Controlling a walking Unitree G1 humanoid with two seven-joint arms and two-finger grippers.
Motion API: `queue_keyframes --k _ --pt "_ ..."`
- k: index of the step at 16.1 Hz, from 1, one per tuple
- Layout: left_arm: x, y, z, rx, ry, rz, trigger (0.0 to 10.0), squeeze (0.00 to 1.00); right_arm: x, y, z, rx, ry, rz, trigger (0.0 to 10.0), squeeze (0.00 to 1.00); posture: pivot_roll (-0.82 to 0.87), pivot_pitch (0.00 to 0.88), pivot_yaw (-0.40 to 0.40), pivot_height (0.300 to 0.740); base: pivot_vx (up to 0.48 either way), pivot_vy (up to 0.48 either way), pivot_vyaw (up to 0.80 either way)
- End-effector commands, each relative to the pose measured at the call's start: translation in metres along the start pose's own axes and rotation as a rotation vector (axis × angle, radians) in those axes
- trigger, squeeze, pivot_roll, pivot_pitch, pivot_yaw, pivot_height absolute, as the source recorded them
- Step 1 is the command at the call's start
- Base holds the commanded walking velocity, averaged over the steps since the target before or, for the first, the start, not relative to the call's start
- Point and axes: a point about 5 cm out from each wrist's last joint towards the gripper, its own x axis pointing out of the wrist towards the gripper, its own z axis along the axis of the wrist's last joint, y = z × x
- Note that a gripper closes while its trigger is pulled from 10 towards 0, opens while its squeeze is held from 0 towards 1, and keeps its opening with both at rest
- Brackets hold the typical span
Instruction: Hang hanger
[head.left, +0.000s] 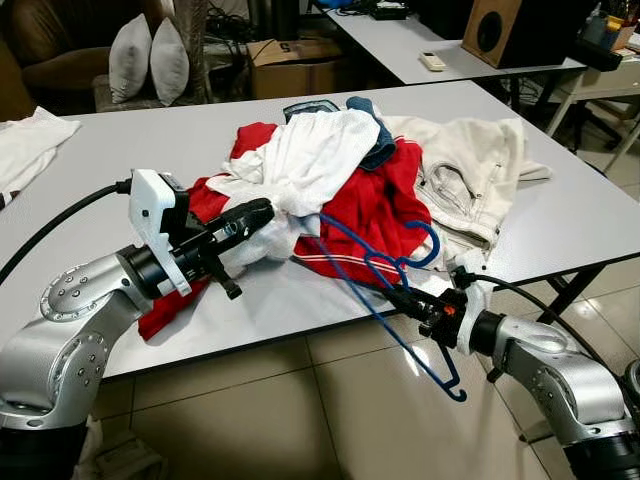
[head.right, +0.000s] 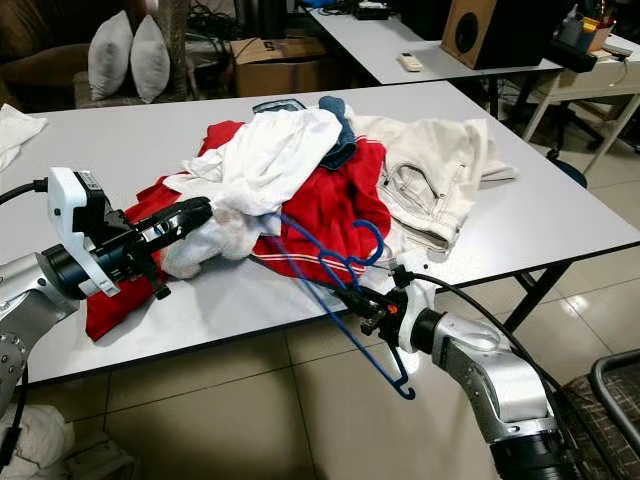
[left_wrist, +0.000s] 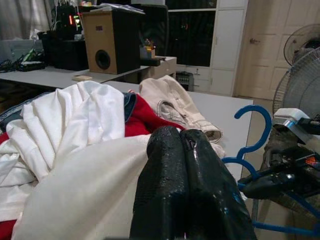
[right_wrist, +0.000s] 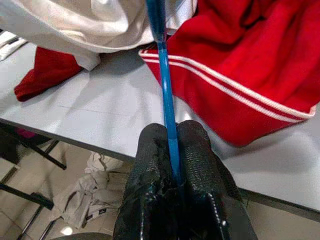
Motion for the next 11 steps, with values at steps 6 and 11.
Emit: queue_keyframes --k 6,11 --pt "0.003 0.003 0.003 0.053 0.022 0.012 0.0 0.0 -0.005 0.027 0.013 -0.052 -0.058 0.25 10.0 0.0 -0.02 0.0 -0.012 0.74 0.0 0.0 0.0" --pt "0.007 -0.006 0.01 0.034 -0.017 -0.05 0.0 0.0 0.006 0.022 0.017 -0.062 -0.056 0.247 10.0 0.0 -0.02 0.0 -0.01 0.74 0.0 0.0 0.0"
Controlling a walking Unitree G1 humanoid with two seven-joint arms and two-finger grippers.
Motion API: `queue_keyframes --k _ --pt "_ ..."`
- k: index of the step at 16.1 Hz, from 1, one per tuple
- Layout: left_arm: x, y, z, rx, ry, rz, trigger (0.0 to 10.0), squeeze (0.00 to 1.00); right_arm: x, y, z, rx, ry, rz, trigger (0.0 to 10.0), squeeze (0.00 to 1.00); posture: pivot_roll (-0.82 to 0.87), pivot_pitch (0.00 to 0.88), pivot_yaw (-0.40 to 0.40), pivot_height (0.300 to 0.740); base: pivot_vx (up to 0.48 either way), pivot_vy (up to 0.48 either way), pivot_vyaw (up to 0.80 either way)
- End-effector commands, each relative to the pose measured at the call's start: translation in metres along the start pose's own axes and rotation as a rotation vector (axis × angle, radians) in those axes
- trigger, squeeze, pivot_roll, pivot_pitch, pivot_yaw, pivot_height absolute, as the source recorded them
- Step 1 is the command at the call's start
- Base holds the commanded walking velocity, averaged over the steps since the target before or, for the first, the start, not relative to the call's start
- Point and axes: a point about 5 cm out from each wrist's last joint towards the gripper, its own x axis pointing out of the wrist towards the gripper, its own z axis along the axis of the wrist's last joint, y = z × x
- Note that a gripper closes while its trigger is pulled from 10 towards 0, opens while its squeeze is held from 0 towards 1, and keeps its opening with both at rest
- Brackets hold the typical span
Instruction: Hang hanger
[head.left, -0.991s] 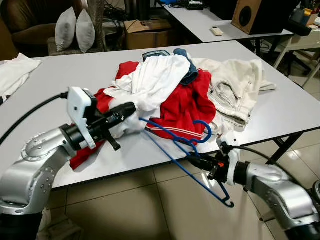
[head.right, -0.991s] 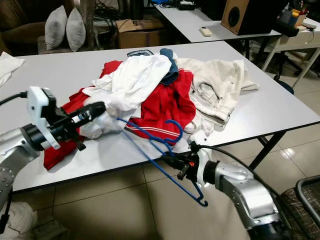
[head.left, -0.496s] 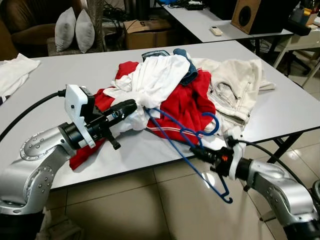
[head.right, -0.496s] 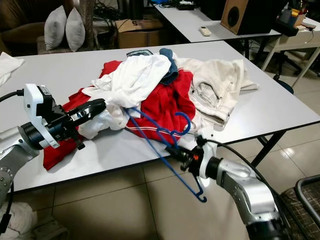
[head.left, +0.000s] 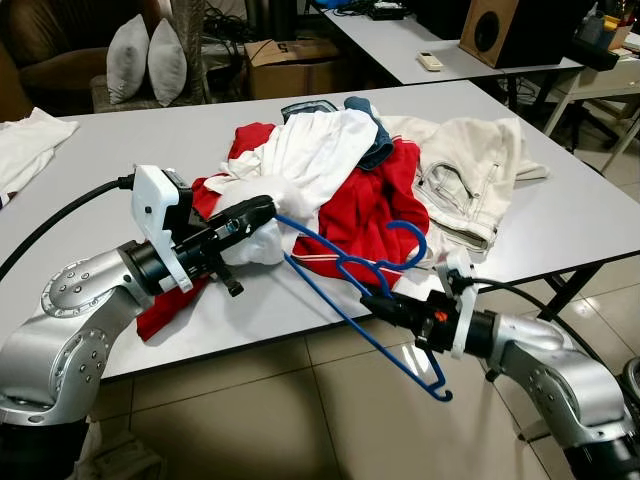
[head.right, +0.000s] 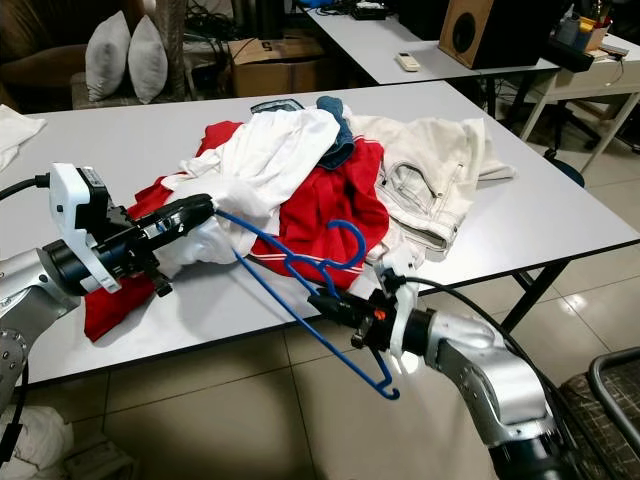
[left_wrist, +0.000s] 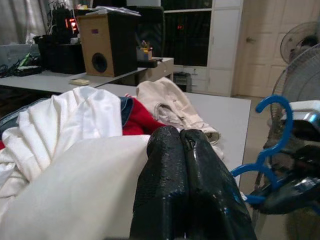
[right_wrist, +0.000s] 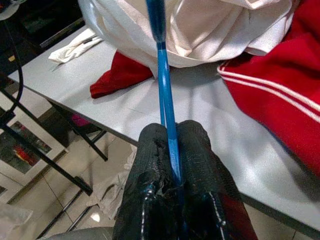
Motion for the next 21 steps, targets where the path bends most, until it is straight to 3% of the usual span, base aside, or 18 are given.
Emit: queue_keyframes --k 1,4,5,7,9,10,12,15,18,21 --pt "0.007 -0.007 0.009 0.015 -0.027 -0.058 0.0 0.0 0.008 -0.005 0.004 -0.031 0.019 0.007 10.0 0.0 -0.02 0.0 -0.01 0.74 0.0 0.0 0.0" --pt "0.012 -0.012 0.021 0.015 -0.064 -0.128 0.0 0.0 0.026 -0.027 0.017 -0.083 0.044 -0.11 10.0 0.0 -0.01 0.0 -0.019 0.74 0.0 0.0 0.0" --pt "0.015 -0.002 0.043 0.039 -0.188 -0.059 0.0 0.0 0.035 -0.035 0.048 -0.117 -0.079 -0.177 10.0 0.0 -0.01 0.0 -0.024 0.74 0.0 0.0 0.0" --pt "0.012 0.013 0.063 0.03 -0.321 0.054 0.0 0.0 0.039 -0.032 0.074 -0.104 -0.222 -0.17 10.0 0.0 -0.01 0.0 -0.024 0.74 0.0 0.0 0.0" --pt "0.01 0.013 0.047 0.058 -0.204 0.063 0.0 0.0 0.04 -0.03 0.061 -0.082 -0.17 -0.153 10.0 0.0 0.0 0.0 -0.033 0.74 0.0 0.0 0.0" --pt "0.009 0.01 0.025 0.08 -0.075 0.074 0.0 0.0 0.038 -0.03 0.035 -0.013 -0.08 -0.183 10.0 0.0 0.0 0.0 -0.033 0.74 0.0 0.0 0.0" --pt "0.01 0.009 0.018 0.077 -0.045 0.081 0.0 0.0 0.032 -0.021 0.009 0.093 -0.039 -0.204 10.0 0.0 -0.01 0.0 -0.03 0.74 0.0 0.0 0.0" --pt "0.013 0.013 0.019 0.089 -0.03 0.087 0.0 0.0 0.021 -0.018 -0.009 0.156 0.0 -0.245 10.0 0.0 -0.01 0.0 -0.018 0.74 0.0 0.0 0.0" --pt "0.015 0.015 0.019 0.11 -0.024 0.086 0.0 0.0 0.01 -0.026 -0.001 0.183 -0.081 -0.325 10.0 0.0 -0.02 0.0 -0.006 0.74 0.0 0.0 0.0" --pt "0.014 0.019 0.023 0.127 -0.037 0.107 0.0 0.0 0.011 -0.023 0.017 0.226 -0.213 -0.28 10.0 0.0 -0.02 0.0 -0.003 0.74 0.0 0.0 0.0"
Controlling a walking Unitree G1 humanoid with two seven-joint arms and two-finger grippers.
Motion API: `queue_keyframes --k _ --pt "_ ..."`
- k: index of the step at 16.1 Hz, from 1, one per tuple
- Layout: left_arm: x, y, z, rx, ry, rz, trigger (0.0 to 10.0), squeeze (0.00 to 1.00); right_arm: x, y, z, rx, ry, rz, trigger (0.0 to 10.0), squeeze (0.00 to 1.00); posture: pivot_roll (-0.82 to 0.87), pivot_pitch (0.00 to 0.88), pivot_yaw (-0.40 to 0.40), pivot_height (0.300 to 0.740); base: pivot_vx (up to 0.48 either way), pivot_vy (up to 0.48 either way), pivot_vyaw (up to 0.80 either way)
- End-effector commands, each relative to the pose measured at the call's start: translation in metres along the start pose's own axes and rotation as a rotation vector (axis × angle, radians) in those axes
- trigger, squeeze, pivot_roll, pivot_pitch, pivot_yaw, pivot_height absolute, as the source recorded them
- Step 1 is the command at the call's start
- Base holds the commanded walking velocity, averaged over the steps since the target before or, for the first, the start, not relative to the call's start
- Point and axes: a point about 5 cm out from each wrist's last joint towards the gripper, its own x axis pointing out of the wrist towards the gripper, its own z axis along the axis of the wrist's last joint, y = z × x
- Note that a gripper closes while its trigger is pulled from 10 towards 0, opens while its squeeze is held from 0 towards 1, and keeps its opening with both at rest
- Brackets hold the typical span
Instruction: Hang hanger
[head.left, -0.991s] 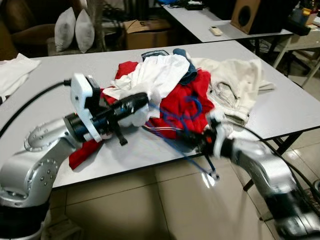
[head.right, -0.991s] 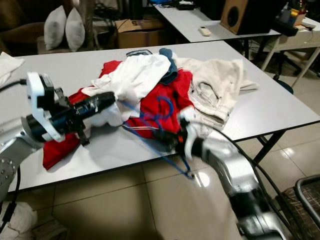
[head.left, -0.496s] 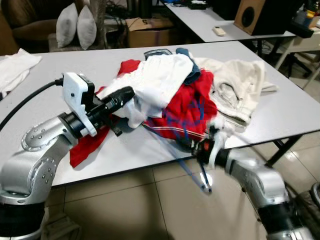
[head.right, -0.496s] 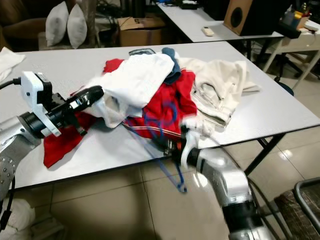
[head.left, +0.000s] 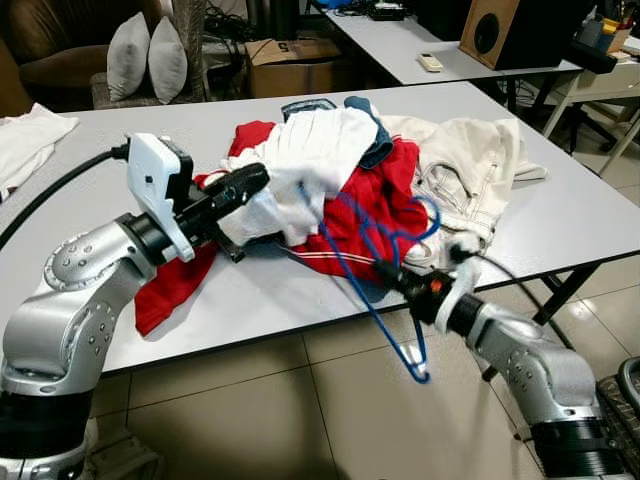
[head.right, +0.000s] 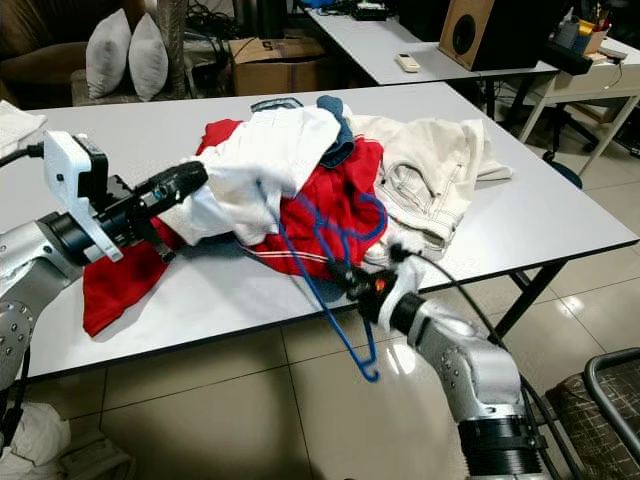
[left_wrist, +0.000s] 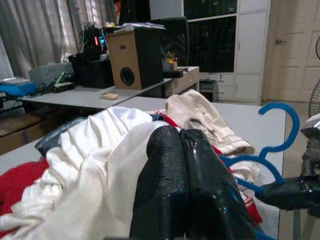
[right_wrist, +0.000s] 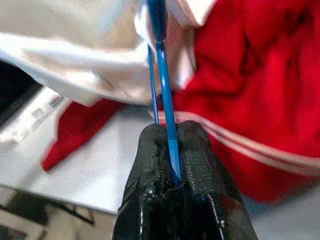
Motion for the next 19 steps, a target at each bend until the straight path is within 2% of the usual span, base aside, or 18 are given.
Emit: queue_keyframes --k 1,2,3,4,5,7,8,10,11,12,14,16,18,19 --pt "0.0 0.001 0.005 0.018 -0.006 -0.017 0.0 0.0 0.0 0.001 0.014 0.005 -0.055 0.003 10.0 0.0 -0.01 0.0 -0.004 0.74 0.0 0.0 0.0" --pt "0.001 -0.003 0.005 0.008 -0.007 -0.046 0.0 0.0 0.005 0.002 0.012 -0.057 -0.002 0.018 10.0 0.0 -0.02 0.0 -0.003 0.74 0.0 0.0 0.0" --pt "0.006 -0.007 0.006 0.0 -0.023 -0.065 0.0 0.0 0.014 0.006 0.003 -0.148 0.1 0.054 10.0 0.0 -0.02 0.0 -0.005 0.74 0.0 0.0 0.0" --pt "0.012 -0.01 0.007 -0.009 -0.039 -0.083 0.0 0.0 0.02 0.011 -0.001 -0.164 0.138 0.097 10.0 0.0 -0.01 0.0 -0.006 0.74 0.0 0.0 0.0" --pt "0.024 -0.021 0.013 -0.031 -0.078 -0.148 0.0 0.0 0.037 0.022 -0.004 -0.147 0.153 0.167 10.0 0.0 -0.01 0.0 -0.007 0.74 0.0 0.0 0.0" --pt "0.036 -0.035 0.022 -0.066 -0.136 -0.229 0.0 0.0 0.057 0.028 -0.006 -0.186 0.185 0.184 10.0 0.0 -0.01 0.0 -0.006 0.74 0.0 0.0 0.0" --pt "0.04 -0.039 0.03 -0.098 -0.187 -0.254 0.0 0.0 0.066 0.03 0.0 -0.207 0.154 0.176 10.0 0.0 -0.01 0.0 -0.006 0.74 0.0 0.0 0.0" --pt "0.041 -0.035 0.043 -0.185 -0.293 -0.23 0.0 0.0 0.074 0.034 0.015 -0.226 0.049 0.213 10.0 0.0 0.0 0.0 -0.008 0.74 0.0 0.0 0.0" --pt "0.038 -0.025 0.043 -0.195 -0.3 -0.174 0.0 0.0 0.071 0.035 0.014 -0.321 0.037 0.222 10.0 0.0 0.0 0.0 -0.008 0.74 0.0 0.0 0.0" --pt "0.037 -0.02 0.04 -0.18 -0.277 -0.134 0.0 0.0 0.069 0.034 0.013 -0.343 0.025 0.214 10.0 0.0 0.0 0.0 -0.006 0.74 0.0 0.0 0.0" --pt "0.035 -0.011 0.038 -0.184 -0.264 -0.089 0.0 0.0 0.063 0.027 0.006 -0.449 0.051 0.167 10.0 0.0 0.0 0.0 0.0 0.74 0.0 0.0 0.0" --pt "0.034 -0.009 0.045 -0.203 -0.3 -0.078 0.0 0.0 0.05 0.026 -0.005 -0.469 0.122 0.199 10.0 0.0 -0.01 0.0 0.006 0.74 0.0 0.0 0.0" --pt "0.037 0.003 0.036 -0.135 -0.222 0.015 0.0 0.0 0.032 0.028 -0.012 -0.471 0.17 0.26 10.0 0.0 -0.01 0.0 0.012 0.74 0.0 0.0 0.0" --pt "0.038 0.006 0.034 -0.114 -0.204 0.043 0.0 0.0 0.022 0.029 -0.013 -0.5 0.193 0.282 10.0 0.0 -0.02 0.0 0.019 0.74 0.0 0.0 0.0"
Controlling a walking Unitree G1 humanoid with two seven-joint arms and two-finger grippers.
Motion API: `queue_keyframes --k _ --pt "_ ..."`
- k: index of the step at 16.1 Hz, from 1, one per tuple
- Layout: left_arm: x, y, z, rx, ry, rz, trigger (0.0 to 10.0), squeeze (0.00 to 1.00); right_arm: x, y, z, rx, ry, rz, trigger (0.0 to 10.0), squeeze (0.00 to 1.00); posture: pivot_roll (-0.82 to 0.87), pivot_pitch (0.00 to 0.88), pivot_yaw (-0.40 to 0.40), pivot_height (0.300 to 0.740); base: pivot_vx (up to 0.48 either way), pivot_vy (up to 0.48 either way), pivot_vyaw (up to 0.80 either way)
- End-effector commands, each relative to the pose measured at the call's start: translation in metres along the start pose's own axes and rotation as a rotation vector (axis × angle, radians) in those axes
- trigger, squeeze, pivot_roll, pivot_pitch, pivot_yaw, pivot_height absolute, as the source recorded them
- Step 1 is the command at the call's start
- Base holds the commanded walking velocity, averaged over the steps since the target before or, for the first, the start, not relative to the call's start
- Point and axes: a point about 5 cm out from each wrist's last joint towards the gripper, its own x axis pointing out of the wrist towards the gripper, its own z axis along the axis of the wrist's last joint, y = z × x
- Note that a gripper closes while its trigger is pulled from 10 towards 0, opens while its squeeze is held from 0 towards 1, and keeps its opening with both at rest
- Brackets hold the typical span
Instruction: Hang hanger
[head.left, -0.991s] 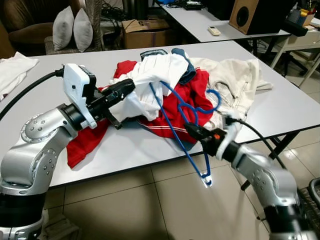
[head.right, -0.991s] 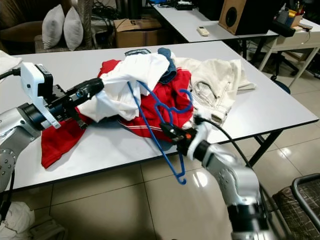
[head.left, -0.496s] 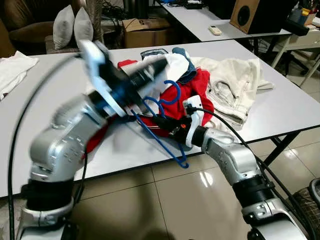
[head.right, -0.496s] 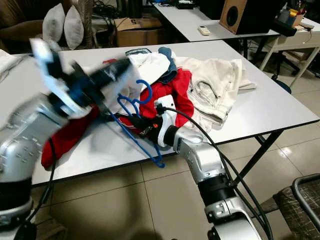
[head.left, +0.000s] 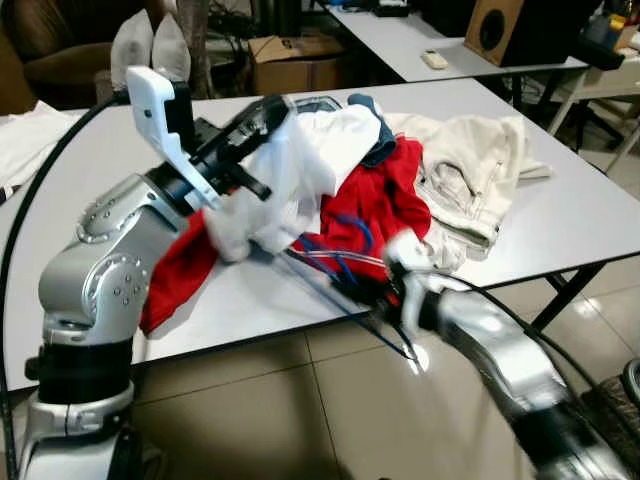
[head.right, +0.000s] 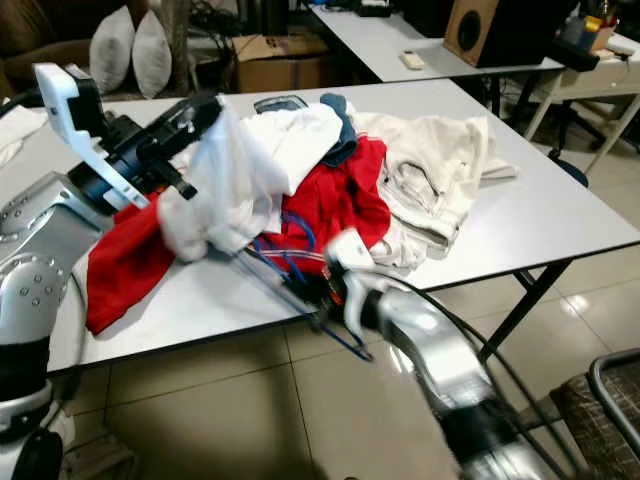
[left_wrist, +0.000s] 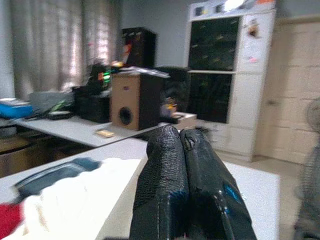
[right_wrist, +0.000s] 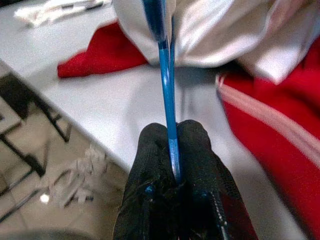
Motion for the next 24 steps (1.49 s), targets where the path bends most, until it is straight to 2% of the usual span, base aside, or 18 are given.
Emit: queue_keyframes --k 1,2,3,5,7,9,12,15,17,19,21,24 --pt "0.005 -0.001 0.007 0.025 -0.027 0.0 0.0 0.0 -0.005 -0.003 0.01 -0.059 -0.027 -0.041 10.0 0.0 -0.02 0.0 0.022 0.74 0.0 0.0 0.0" --pt "0.005 -0.001 0.009 0.011 -0.04 0.003 0.0 0.0 -0.01 -0.007 0.014 -0.067 -0.055 -0.1 10.0 0.0 -0.03 0.0 0.022 0.74 0.0 0.0 0.0" --pt "0.004 0.002 0.011 -0.012 -0.064 0.031 0.0 0.0 -0.023 -0.012 0.024 -0.128 -0.137 -0.183 10.0 0.0 -0.03 0.0 0.021 0.74 0.0 0.0 0.0" --pt "0.003 0.011 0.01 -0.009 -0.067 0.093 0.0 0.0 -0.034 -0.01 0.025 -0.059 -0.205 -0.198 10.0 0.0 -0.03 0.0 0.021 0.74 0.0 0.0 0.0" --pt "0.0 0.015 0.009 -0.002 -0.058 0.113 0.0 0.0 -0.045 -0.006 0.013 -0.036 -0.141 -0.176 10.0 0.0 -0.03 0.0 0.023 0.74 0.0 0.0 0.0" --pt "-0.002 0.011 0.01 0.002 -0.046 0.063 0.0 0.0 -0.049 -0.001 0.009 0.036 -0.139 -0.149 10.0 0.0 -0.03 0.0 0.023 0.74 0.0 0.0 0.0" --pt "-0.005 0.001 0.009 0.002 -0.017 -0.04 0.0 0.0 -0.048 -0.005 0.003 0.106 -0.117 -0.167 10.0 0.0 -0.03 0.0 0.023 0.74 0.0 0.0 0.0" --pt "-0.008 -0.006 0.0 0.014 0.058 -0.112 0.0 0.0 -0.035 -0.015 0.009 0.197 -0.191 -0.186 10.0 0.0 -0.03 0.0 0.025 0.74 0.0 0.0 0.0" --pt "-0.007 -0.005 -0.002 0.033 0.077 -0.095 0.0 0.0 -0.029 -0.015 0.015 0.209 -0.222 -0.17 10.0 0.0 -0.03 0.0 0.025 0.74 0.0 0.0 0.0" --pt "-0.007 -0.001 -0.009 0.106 0.131 -0.043 0.0 0.0 -0.026 -0.005 0.023 0.248 -0.278 -0.09 10.0 0.0 -0.02 0.0 0.017 0.74 0.0 0.0 0.0" --pt "-0.004 -0.001 -0.01 0.113 0.128 -0.019 0.0 0.0 -0.025 0.002 0.019 0.273 -0.27 -0.048 10.0 0.0 -0.02 0.0 0.015 0.74 0.0 0.0 0.0" --pt "-0.003 -0.003 -0.01 0.105 0.122 -0.018 0.0 0.0 -0.02 0.002 0.014 0.336 -0.269 -0.084 10.0 0.0 -0.02 0.0 0.016 0.74 0.0 0.0 0.0"
